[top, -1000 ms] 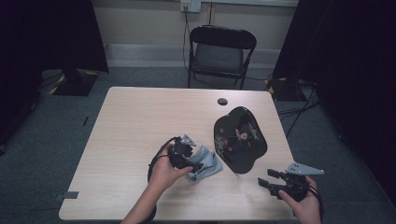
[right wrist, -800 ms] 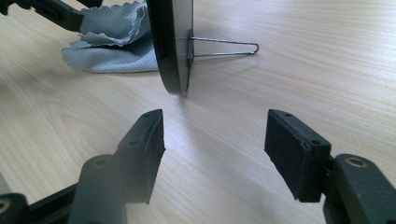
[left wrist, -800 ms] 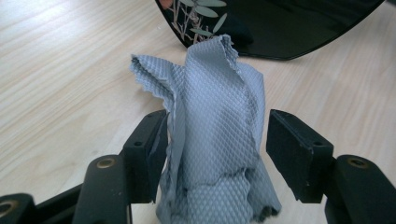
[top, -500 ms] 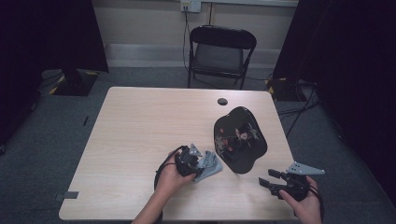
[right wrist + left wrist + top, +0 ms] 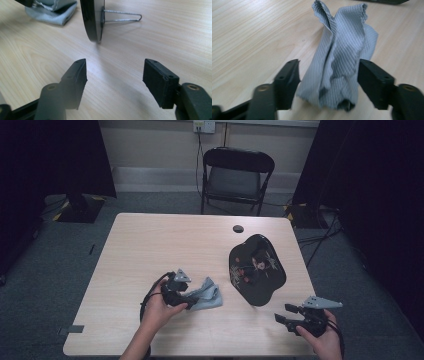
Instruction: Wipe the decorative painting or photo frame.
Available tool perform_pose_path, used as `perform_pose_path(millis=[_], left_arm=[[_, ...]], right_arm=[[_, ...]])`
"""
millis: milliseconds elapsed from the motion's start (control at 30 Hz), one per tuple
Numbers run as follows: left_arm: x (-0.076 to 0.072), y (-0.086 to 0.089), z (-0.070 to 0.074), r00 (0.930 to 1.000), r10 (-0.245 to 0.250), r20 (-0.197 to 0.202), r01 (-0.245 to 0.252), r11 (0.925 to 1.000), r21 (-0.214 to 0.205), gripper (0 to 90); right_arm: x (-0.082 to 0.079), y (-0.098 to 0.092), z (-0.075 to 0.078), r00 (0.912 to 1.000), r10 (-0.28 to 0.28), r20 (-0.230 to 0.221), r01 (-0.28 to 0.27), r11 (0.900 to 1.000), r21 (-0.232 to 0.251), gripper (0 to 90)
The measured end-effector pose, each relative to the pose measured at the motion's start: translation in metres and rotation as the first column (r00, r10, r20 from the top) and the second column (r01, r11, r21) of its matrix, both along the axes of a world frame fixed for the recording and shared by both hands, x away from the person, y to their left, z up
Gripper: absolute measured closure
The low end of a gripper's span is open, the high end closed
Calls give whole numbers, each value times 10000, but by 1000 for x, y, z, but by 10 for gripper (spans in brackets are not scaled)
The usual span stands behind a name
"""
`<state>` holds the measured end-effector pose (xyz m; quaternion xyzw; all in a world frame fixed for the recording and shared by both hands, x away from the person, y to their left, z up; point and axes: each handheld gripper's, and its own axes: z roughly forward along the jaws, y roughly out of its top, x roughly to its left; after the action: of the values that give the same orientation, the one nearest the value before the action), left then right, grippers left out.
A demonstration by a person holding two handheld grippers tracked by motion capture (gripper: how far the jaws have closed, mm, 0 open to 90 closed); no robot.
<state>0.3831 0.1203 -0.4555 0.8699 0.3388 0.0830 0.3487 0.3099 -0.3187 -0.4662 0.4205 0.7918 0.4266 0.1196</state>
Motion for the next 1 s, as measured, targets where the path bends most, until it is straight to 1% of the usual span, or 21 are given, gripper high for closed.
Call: perform_pose_path(millis=[33,67,133,200,267,333,433,500,533,567,600,667,733,767,833,900,967,1000], left_arm=[[-2,5,0,10000,40,-33,-40,9999,-98,301],[-4,12,1,10000,-14,-81,13,10000,-91,286],[-9,23,0,10000,56,-51,-57,9998,-168,259],[-14,33,1,9999,162,20,-162,9997,-156,248],[-17,43,1,9995,306,-3,-306,9989,-346,248],[-20,51,0,9991,424,-44,-426,9982,-417,246],[-23,60,-2,9982,581,-111,-584,9978,-320,245],[-24,65,-4,9972,711,-230,-719,9967,-366,239],[-25,69,-5,9968,770,-227,-778,9963,-371,233],[-26,71,-7,9957,872,-308,-887,9947,-518,229],[-26,75,-8,9952,902,-382,-921,9945,-508,228],[-28,80,-11,9944,1016,-285,-1027,9940,-384,218],[-29,84,-13,9930,1152,-269,-1160,9928,-311,215],[-30,86,-14,9932,1134,-271,-1141,9931,-276,213],[-33,89,-17,9943,1058,-91,-1058,9943,94,189],[-34,92,-21,9923,1238,-66,-1236,9920,252,185],[-34,95,-24,9911,1329,24,-1329,9902,419,184],[-33,97,-25,9900,1414,-3,-1412,9889,466,184]], right_arm=[[0,0,-2,10000,19,17,-19,10000,-81,343],[0,0,-3,10000,2,-32,-2,9999,-118,334],[1,-1,-6,10000,-19,-72,18,9999,-151,323],[1,-2,-7,9999,-48,-123,45,9998,-211,319],[2,-2,-7,9999,-41,-107,38,9997,-230,317],[2,-2,-7,10000,-44,-81,42,9995,-303,313],[2,-2,-8,9999,-80,-70,77,9993,-352,308],[3,-3,-9,9999,-91,-90,88,9993,-373,304],[3,-3,-10,9999,-70,-132,64,9991,-413,302],[3,-3,-11,9998,-67,-166,59,9989,-465,302],[3,-3,-12,9998,-82,-157,72,9982,-592,300],[3,-2,-13,9999,-84,-148,73,9973,-726,292],[4,-3,-15,9998,-80,-174,68,9973,-728,286],[4,-3,-16,9998,-94,-186,79,9971,-756,281],[5,-4,-18,9997,-131,-209,114,9966,-814,269],[6,-5,-20,9996,-154,-221,132,9954,-949,257],[6,-5,-21,9997,-174,-160,157,9951,-975,247],[7,-5,-22,9997,-207,-138,192,9948,-1004,244]])
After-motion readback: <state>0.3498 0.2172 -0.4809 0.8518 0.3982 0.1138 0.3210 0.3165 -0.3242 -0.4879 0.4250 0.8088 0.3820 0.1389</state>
